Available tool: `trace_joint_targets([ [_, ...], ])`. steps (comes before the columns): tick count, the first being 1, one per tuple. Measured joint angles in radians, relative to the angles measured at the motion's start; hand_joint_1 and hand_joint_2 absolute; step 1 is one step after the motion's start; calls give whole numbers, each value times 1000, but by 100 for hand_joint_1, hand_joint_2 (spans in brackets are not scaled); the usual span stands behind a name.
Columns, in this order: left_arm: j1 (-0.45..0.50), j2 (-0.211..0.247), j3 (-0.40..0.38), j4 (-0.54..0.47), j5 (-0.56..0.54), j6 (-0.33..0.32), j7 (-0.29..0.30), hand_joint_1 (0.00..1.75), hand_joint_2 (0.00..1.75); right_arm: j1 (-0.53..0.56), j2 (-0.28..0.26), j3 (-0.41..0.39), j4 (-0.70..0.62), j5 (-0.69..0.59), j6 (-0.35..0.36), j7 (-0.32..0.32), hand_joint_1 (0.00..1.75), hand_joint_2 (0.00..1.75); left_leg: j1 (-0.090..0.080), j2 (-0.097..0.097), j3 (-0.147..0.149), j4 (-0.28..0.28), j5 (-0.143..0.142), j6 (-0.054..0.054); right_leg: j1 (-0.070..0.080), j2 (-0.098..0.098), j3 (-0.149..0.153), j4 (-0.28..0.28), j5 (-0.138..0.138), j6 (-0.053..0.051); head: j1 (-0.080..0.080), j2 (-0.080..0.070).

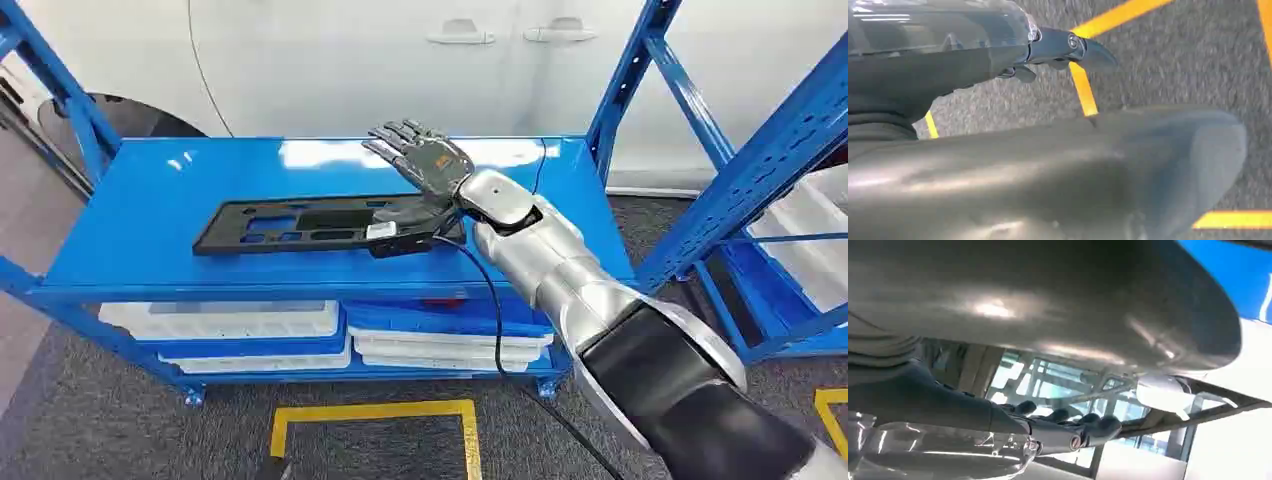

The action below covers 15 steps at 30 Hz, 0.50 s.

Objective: Take the parts from the cabinet and place them on the table.

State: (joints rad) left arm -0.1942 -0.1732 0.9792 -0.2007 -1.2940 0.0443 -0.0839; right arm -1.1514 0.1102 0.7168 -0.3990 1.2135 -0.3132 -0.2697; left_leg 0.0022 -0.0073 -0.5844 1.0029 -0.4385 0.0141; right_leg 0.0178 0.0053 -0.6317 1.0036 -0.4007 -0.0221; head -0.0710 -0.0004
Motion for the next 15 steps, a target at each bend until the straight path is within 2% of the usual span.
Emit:
trace_joint_targets([
  [1, 0, 0, 0, 0, 0, 0, 0, 0, 0, -1, 0, 0, 0, -6, 2, -7, 0, 0, 0, 0, 3, -3, 0, -4, 1, 1, 2, -3, -1, -2, 0, 0],
  [2, -1, 1, 0, 0, 0, 0, 0, 0, 0, 0, -1, -1, -2, -9, 4, -11, 0, 0, -8, 2, 4, -2, -8, -10, -14, 0, 20, -20, 3, -4, 0, 0],
  [3, 1, 1, 0, 0, 0, 0, 0, 0, 0, 0, 0, -1, -2, -11, 5, -15, 0, 0, -6, 2, 5, 20, -19, -14, -14, -2, 31, -28, 1, -7, 0, 0],
  [4, 0, 1, 0, 0, 0, 0, 0, 0, 0, -2, 3, -1, -2, -12, 6, -20, 0, 0, -2, 1, -23, 84, -51, -18, -17, -3, 38, -29, -2, -12, -1, 0],
  [6, 0, 1, 0, 0, 0, 0, 0, 0, 0, 6, 9, 0, -2, -13, 10, -30, 0, 0, 5, 2, -113, 247, -111, -28, -16, -3, 45, -29, -9, -15, 0, 0],
  [7, 1, 1, 0, 0, 0, 0, 0, 0, 0, 12, 11, 0, -2, -16, 11, -36, 0, 0, 8, 2, -152, 307, -124, -32, -16, -2, 48, -28, -12, -14, -1, 0],
  [8, 3, 1, 0, 0, 0, 0, 0, 0, 0, 21, 11, 0, -2, -24, 11, -43, 0, 0, 11, 2, -170, 320, -110, -35, -17, -2, 53, -28, -16, -13, -1, 0],
  [9, 4, 2, 0, 0, 0, 0, 0, 0, 0, 28, 13, 1, -2, -31, 12, -49, 0, 0, 13, 2, -161, 279, -70, -39, -18, -2, 59, -25, -22, -10, 0, 0],
  [11, 3, 3, 0, 0, 5, 2, 0, 0, 0, 34, 19, 1, -2, -47, 12, -51, 0, 0, 19, 4, -87, 98, 40, -45, -24, 0, 69, -14, -39, -2, -1, 0],
  [12, 3, 3, 0, 0, 5, 2, 0, 0, 0, 38, 24, 1, -2, -55, 12, -51, 0, 0, 22, 5, -56, 19, 64, -45, -23, 0, 69, -7, -49, 5, 0, 0],
  [13, 2, 3, 0, 1, 5, 1, -1, 0, 0, 42, 28, 1, -3, -66, 12, -51, 0, 0, 16, 3, -43, 9, 44, -41, -17, 3, 64, 0, -54, 12, -1, 0],
  [14, 2, 3, 0, 1, 5, 1, -1, 0, 0, 53, 33, 1, -5, -73, 12, -51, 0, 0, 16, 1, -47, 13, 44, -27, -16, 5, 63, -2, -53, 16, 0, 0],
  [15, 4, 3, 0, 1, 5, 2, -1, 0, 0, 67, 35, 2, -9, -80, 12, -51, 0, 0, 17, 0, -49, 13, 42, -22, -15, 5, 63, -3, -55, 19, 0, 0],
])
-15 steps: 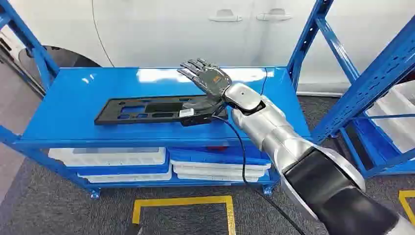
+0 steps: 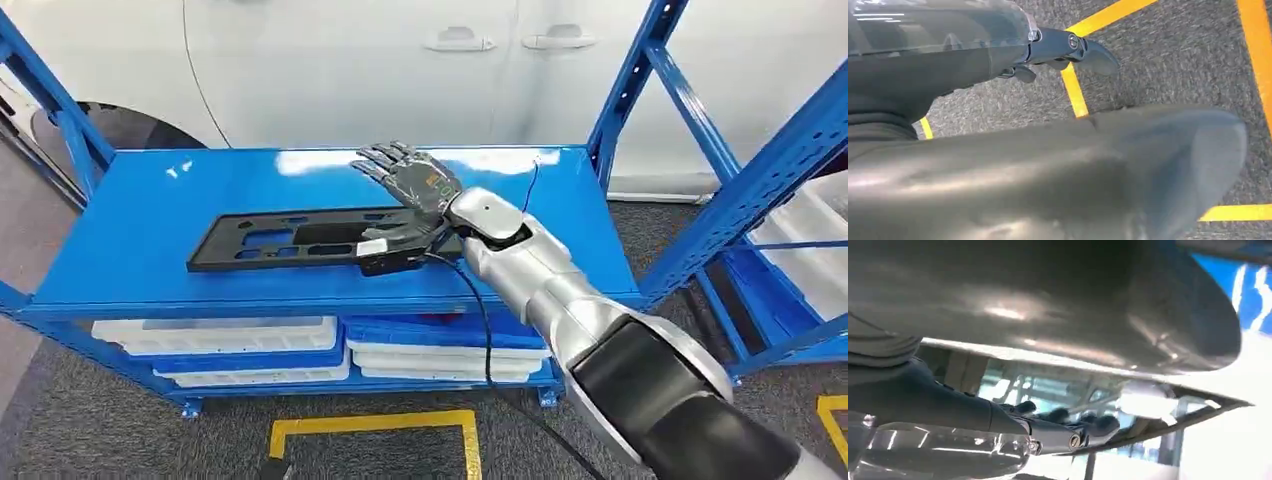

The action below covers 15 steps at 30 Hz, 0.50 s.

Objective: Take the parts from the cabinet and place them on the table.

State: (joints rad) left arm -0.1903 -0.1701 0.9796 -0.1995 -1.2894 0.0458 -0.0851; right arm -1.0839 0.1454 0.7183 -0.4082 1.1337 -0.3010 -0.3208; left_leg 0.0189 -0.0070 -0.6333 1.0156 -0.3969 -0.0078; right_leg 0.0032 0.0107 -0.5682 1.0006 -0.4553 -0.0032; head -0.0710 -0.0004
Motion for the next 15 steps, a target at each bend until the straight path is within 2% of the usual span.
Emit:
trace_joint_targets([
  [1, 2, 0, 0, 0, 0, 0, 0, 0, 0, 14, 4, 0, -3, -6, 1, -2, 0, 0, -4, -1, 0, 0, -2, 7, -3, 0, 2, -2, -1, 5, 0, 0],
  [3, 2, 0, 0, 0, -2, 0, 0, 0, 0, 39, 8, 2, -14, -17, 3, -6, 0, 0, 1, -1, 10, -8, -1, 20, -9, -4, 1, 16, -18, 17, 0, 0],
  [4, 2, 0, 0, 0, -5, 0, 0, 0, 0, 47, 8, 3, -18, -20, 3, -11, 0, 0, 1, 0, 12, -9, -4, 26, -9, -6, -23, 62, -44, 20, 0, 0],
  [5, 1, 0, 0, 0, -6, 0, 0, 0, 0, 56, 8, 5, -19, -24, 3, -16, 0, 0, 0, 0, 14, -9, -6, 30, -9, -5, -63, 138, -78, 23, 0, 0],
  [6, 1, 0, 0, 0, -7, 0, 0, 0, 0, 72, 8, 6, -22, -26, 3, -21, 0, 0, -2, 0, 17, -9, -10, 33, -9, -5, -117, 236, -115, 26, 0, 0],
  [7, 2, 0, 0, 0, -7, 0, 0, 0, 0, 90, 8, 11, -26, -28, 3, -22, 0, 0, -3, 0, 19, -9, -13, 35, -10, -5, -163, 310, -133, 27, 0, 0],
  [8, 3, 0, 0, 0, -7, 0, 0, 0, 0, 106, 8, 14, -26, -31, 3, -23, 0, 0, -4, -1, 23, -8, -17, 35, -9, -5, -188, 336, -126, 25, 0, 0],
  [9, 5, 0, 0, 0, -8, 0, 0, 0, 0, 118, 8, 17, -27, -34, 2, -23, 0, 0, -6, -2, 28, -8, -20, 35, -9, -5, -185, 311, -96, 22, 0, 0],
  [10, 5, 0, 0, 0, -8, 0, 0, 0, 0, 127, 9, 22, -32, -35, 2, -24, 0, 0, -8, -3, 34, -8, -25, 34, -9, -5, -161, 245, -49, 17, 0, 0],
  [12, 4, -1, 0, 0, -8, -1, 0, 0, 0, 139, 11, 31, -50, -42, 2, -29, 0, 0, -11, -3, 49, -9, -35, 30, -3, -6, -75, 48, 58, -2, 0, 0],
  [13, 5, -6, 0, 0, -8, -2, 0, 0, 0, 143, 11, 34, -53, -45, 4, -28, 0, 0, -16, -2, 50, -8, -40, 25, 6, -8, -57, 12, 48, -10, 0, 0],
  [15, 3, -6, 0, 0, -8, -2, 0, 0, 0, 157, 15, 47, -64, -46, 13, -18, 0, 0, -12, -1, 49, -9, -43, 17, 11, -8, -59, 4, 49, -12, 0, 0],
])
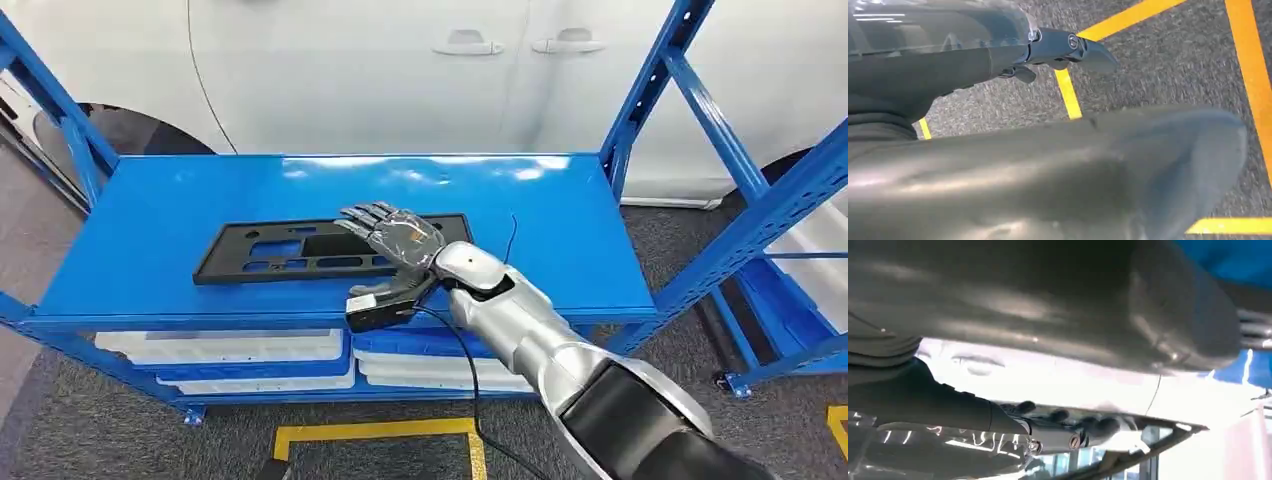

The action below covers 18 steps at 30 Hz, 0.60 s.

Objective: Take the parts from the cabinet and place them on the table.

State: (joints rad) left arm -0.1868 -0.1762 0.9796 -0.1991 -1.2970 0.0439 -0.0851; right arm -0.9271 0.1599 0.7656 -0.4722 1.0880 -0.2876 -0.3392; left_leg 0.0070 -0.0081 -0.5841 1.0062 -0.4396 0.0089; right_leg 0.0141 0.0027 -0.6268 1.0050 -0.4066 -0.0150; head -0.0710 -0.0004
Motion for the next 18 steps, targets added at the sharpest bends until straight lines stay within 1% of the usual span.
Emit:
trace_joint_targets([
  [1, 2, 0, 0, 0, 0, 0, 0, 0, 0, 8, 0, 4, -5, -2, 6, 8, 0, 0, 3, 1, 3, -4, -1, -6, 2, 1, 1, 0, -3, -4, 0, 0],
  [2, 1, 0, 0, 0, -1, 0, 0, 0, 0, 14, 0, 7, -9, -5, 9, 16, 0, 0, 2, 2, 8, -6, -4, -11, 0, 3, 6, -8, -1, -8, 0, 0],
  [3, 1, 0, 0, 0, -2, 0, 1, 0, 0, 20, 2, 9, -15, -8, 10, 25, 0, 0, 2, 3, 5, 5, -12, -15, -11, 1, 20, -21, 2, -11, 0, 0],
  [4, 1, 0, 0, 0, -2, 0, 1, 0, 0, 20, 2, 13, -18, -11, 10, 31, 0, 0, 1, 2, -10, 44, -33, -19, -12, 1, 27, -25, -1, -17, 0, 0],
  [5, 1, 0, 0, 0, -3, 0, 1, 0, 0, 21, 3, 16, -19, -13, 10, 32, 0, 0, 3, 2, -44, 114, -67, -22, -12, 0, 31, -25, -4, -21, 0, 0],
  [6, 2, 0, 0, 0, -5, 0, 3, 0, 0, 25, 4, 20, -19, -14, 11, 33, 0, 0, 5, 3, -88, 198, -101, -26, -10, 0, 35, -24, -8, -24, 0, 0],
  [7, 4, 0, 0, 0, -5, 0, 4, 0, 0, 31, 4, 22, -19, -14, 13, 34, 0, 0, 6, 3, -135, 281, -129, -30, -10, 0, 38, -24, -13, -25, 0, 0],
  [8, 6, 0, 0, 0, -5, 0, 4, 0, 0, 38, 4, 24, -19, -14, 15, 34, 0, 0, 7, 3, -166, 326, -132, -33, -10, 0, 42, -22, -17, -24, 0, 0],
  [9, 8, 0, 0, 0, -6, 0, 5, 0, 0, 44, 4, 26, -19, -14, 15, 35, 0, 0, 8, 3, -170, 314, -106, -35, -11, 2, 48, -21, -22, -23, 0, 0],
  [10, 8, 1, 0, 0, -8, 0, 6, 0, 0, 47, 4, 27, -19, -14, 15, 36, 0, 0, 9, 3, -149, 258, -62, -36, -12, 4, 55, -19, -28, -21, 0, 0],
  [11, 7, 1, 0, 0, -8, 0, 6, 0, 0, 46, 4, 29, -20, -15, 16, 40, 0, 0, 9, 3, -109, 164, -5, -35, -13, 5, 62, -14, -37, -18, 0, 0],
  [12, 6, 2, 0, 0, -8, 0, 6, 0, 0, 45, 5, 31, -21, -17, 16, 42, 0, 0, 10, 4, -67, 69, 44, -34, -15, 5, 68, -8, -46, -14, 0, 0],
  [13, 6, 1, 0, 0, -8, 0, 6, 0, 0, 45, 5, 31, -21, -20, 16, 43, 0, 0, 8, 3, -39, 24, 38, -32, -11, 6, 70, -3, -56, -7, 0, 0],
  [14, 5, 1, 0, 0, -8, 0, 6, 0, 0, 44, 5, 31, -21, -23, 16, 45, 0, 0, 5, 1, -35, 6, 35, -22, -8, 9, 65, 5, -59, -2, 0, 0],
  [17, 7, 0, 0, 0, -10, 0, 6, 0, 0, 45, 5, 31, -21, -27, 15, 46, 0, 0, 2, 1, -38, 11, 30, -5, -8, 8, 66, -1, -63, 9, 0, 0],
  [18, 7, 0, 0, 0, -10, 0, 6, 0, 0, 45, 5, 31, -22, -27, 15, 47, 0, 175, 8, 2, -31, 2, 32, 3, -10, 8, 66, 4, -71, 16, 0, 0],
])
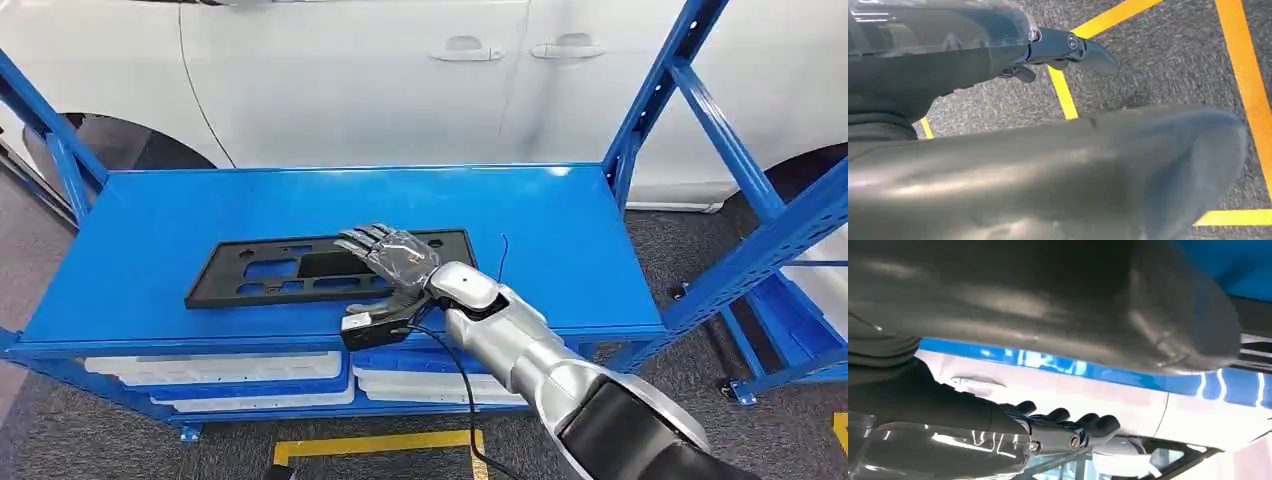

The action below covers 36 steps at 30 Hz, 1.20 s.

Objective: Take the parts from the cabinet and place them on the table.

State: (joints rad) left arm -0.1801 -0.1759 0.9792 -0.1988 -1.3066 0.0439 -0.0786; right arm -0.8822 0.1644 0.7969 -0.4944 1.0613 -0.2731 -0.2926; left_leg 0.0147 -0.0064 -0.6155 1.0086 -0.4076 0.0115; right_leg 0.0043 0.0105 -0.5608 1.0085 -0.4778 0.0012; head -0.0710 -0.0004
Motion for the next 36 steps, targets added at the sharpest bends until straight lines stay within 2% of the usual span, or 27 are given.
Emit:
trace_joint_targets([
  [1, -1, 0, 0, 0, 0, 0, 0, 0, 0, -1, 0, 0, -1, 0, 0, 0, 0, 175, 0, 0, 4, -2, -2, 4, -3, -3, -10, 27, -15, 5, 0, 0],
  [2, -2, 0, 0, 0, 0, 0, 0, 0, 0, -2, 0, 0, -1, 0, 1, 0, 0, 175, 0, 1, 6, -2, -5, 8, -3, -4, -44, 93, -47, 9, 0, 0],
  [4, -2, 0, 0, 0, 0, 0, 0, 0, 0, 6, -2, 2, 0, 0, 2, 4, 0, 175, -2, 2, 9, -2, -8, 13, -7, -4, -143, 267, -112, 15, 0, 0],
  [5, -1, 0, 0, 0, 0, 0, -1, 0, 0, 12, -4, 3, 1, 0, 2, 7, 0, 175, -3, 2, 10, -2, -10, 13, -8, -4, -180, 321, -119, 16, 0, 0],
  [6, 0, 0, 0, 0, 0, 0, -3, 0, 0, 16, -5, 6, 2, 1, 1, 14, 0, 175, -3, 1, 13, -1, -13, 14, -10, -4, -195, 325, -100, 16, 0, 0],
  [7, 0, 0, 0, 0, 0, 1, -5, 0, 0, 18, -6, 8, 3, 2, 1, 16, 0, 175, -3, 0, 16, -1, -16, 12, -11, -4, -184, 284, -61, 15, 0, 0],
  [9, -1, 0, 0, 0, 3, 1, -9, 0, 0, 16, -6, 14, 3, 4, 0, 22, 0, 175, -3, -1, 29, 0, -25, 7, -10, -5, -108, 98, 51, 7, 0, 0],
  [10, -1, 0, 0, 0, 5, 1, -9, 0, 0, 15, -6, 18, 4, 7, 0, 25, 0, 175, -3, -1, 33, -1, -30, 4, -9, -6, -78, 19, 77, 1, 0, 0],
  [11, -3, -1, 0, 0, 6, 0, -9, 0, 0, 14, -6, 21, 6, 11, -1, 28, 0, 175, -9, -2, 32, 4, -34, -3, -1, -6, -67, 4, 65, -1, 0, 0],
  [14, -2, -2, 0, 0, 6, -2, -10, 0, 0, 15, -8, 38, 14, 34, -8, 45, 0, 175, -5, 1, 37, -5, -38, -17, 3, 0, -68, 5, 61, -13, 0, 0],
  [15, -3, -2, 0, 0, 6, -2, -10, 0, 0, 15, -7, 44, 16, 43, -9, 53, 0, 175, -8, 1, 39, -3, -43, -24, -7, 0, -59, -6, 65, -21, 0, 0],
  [16, -3, -1, 0, 0, 6, -3, -10, 0, 0, 14, -7, 52, 19, 52, -9, 60, 0, 175, -4, 1, 34, 18, -56, -27, -7, -1, -52, -12, 65, -25, 0, 0],
  [17, -3, -2, 0, 0, 6, -3, -10, 0, 0, 12, -7, 59, 22, 59, -9, 69, 0, 175, -4, 1, 11, 68, -86, -29, -7, -3, -49, -12, 62, -33, 0, 0],
  [19, -2, -2, 0, 0, 6, -5, -10, 0, 0, 12, -6, 74, 31, 75, -9, 92, 0, 175, -2, 1, -73, 235, -160, -36, -4, -4, -46, -12, 58, -39, 0, 0],
  [20, 0, -2, 0, 0, 6, -5, -10, 0, 0, 13, -6, 82, 38, 85, -9, 105, 0, 175, -2, 1, -113, 305, -180, -39, -2, -3, -46, -11, 57, -40, 0, 0],
  [21, 1, -2, 0, 0, 6, -5, -10, 0, 0, 13, -5, 89, 44, 97, -9, 128, 0, 175, -2, 1, -130, 327, -173, -39, -2, -3, -45, -10, 56, -41, 0, 0],
  [22, 1, -2, 0, 0, 6, -5, -10, 0, 0, 10, -5, 94, 48, 106, -10, 152, 0, 175, -2, 1, -120, 294, -140, -39, -1, -2, -42, -10, 54, -40, 0, 0],
  [24, 0, 0, 0, 0, 5, -5, -10, 0, 0, -6, -3, 101, 58, 126, 5, 191, 0, 175, -2, 2, -40, 123, -42, -33, -2, 1, -32, -6, 46, -36, 0, 0],
  [25, -1, 0, 0, 0, 3, -5, -10, 0, 0, -16, -3, 105, 65, 137, 15, 214, 0, 175, -2, 2, 3, 33, -4, -30, -1, 1, -28, -4, 41, -31, 0, 0],
  [26, -2, 0, 0, 0, 1, -6, -10, 0, 0, -27, -3, 109, 76, 152, 23, 238, 0, 175, -7, 1, 20, 5, -22, -26, 6, 3, -31, 2, 37, -25, 0, 0],
  [28, -1, 0, 0, 0, -1, -6, -11, 0, 0, -45, -3, 118, 91, 176, 30, 274, 0, 175, -7, 0, 16, 5, -19, -15, 4, 3, -33, 1, 38, -20, 0, 0],
  [30, -1, 0, 0, 0, -3, -8, -11, 0, 0, -60, -4, 119, 104, 183, 35, 291, 0, 175, -7, 0, 19, -2, -15, -1, 4, 3, -31, -1, 38, -8, 0, 0],
  [31, -2, -2, 0, 0, -4, -9, -11, 0, 0, -67, -6, 119, 109, 183, 41, 294, 166, 175, -3, 3, 21, -7, -10, 5, -1, 2, -35, 14, 27, -2, 0, 0],
  [33, -4, -2, 0, 0, -5, -10, -11, 0, 0, -77, -9, 119, 123, 187, 59, 293, 175, 175, -4, 3, 20, -8, -10, 12, -3, -1, -86, 122, -42, 8, 0, 0],
  [34, -3, -2, 0, 0, -6, -10, -10, 0, 0, -77, -11, 119, 130, 188, 68, 287, 175, 175, -4, 3, 19, -8, -10, 12, -6, -1, -130, 214, -83, 12, 0, 0],
  [35, -2, -2, 0, 0, -5, -10, -9, 0, 0, -76, -12, 119, 136, 189, 73, 282, 175, 175, -4, 4, 18, -7, -10, 12, -8, -1, -170, 292, -110, 15, 0, 0],
  [36, -2, -2, 0, 0, -5, -10, -8, 0, 0, -76, -13, 119, 140, 189, 76, 278, 175, 175, -4, 3, 18, -6, -10, 12, -10, -1, -192, 330, -112, 17, 0, 0],
])
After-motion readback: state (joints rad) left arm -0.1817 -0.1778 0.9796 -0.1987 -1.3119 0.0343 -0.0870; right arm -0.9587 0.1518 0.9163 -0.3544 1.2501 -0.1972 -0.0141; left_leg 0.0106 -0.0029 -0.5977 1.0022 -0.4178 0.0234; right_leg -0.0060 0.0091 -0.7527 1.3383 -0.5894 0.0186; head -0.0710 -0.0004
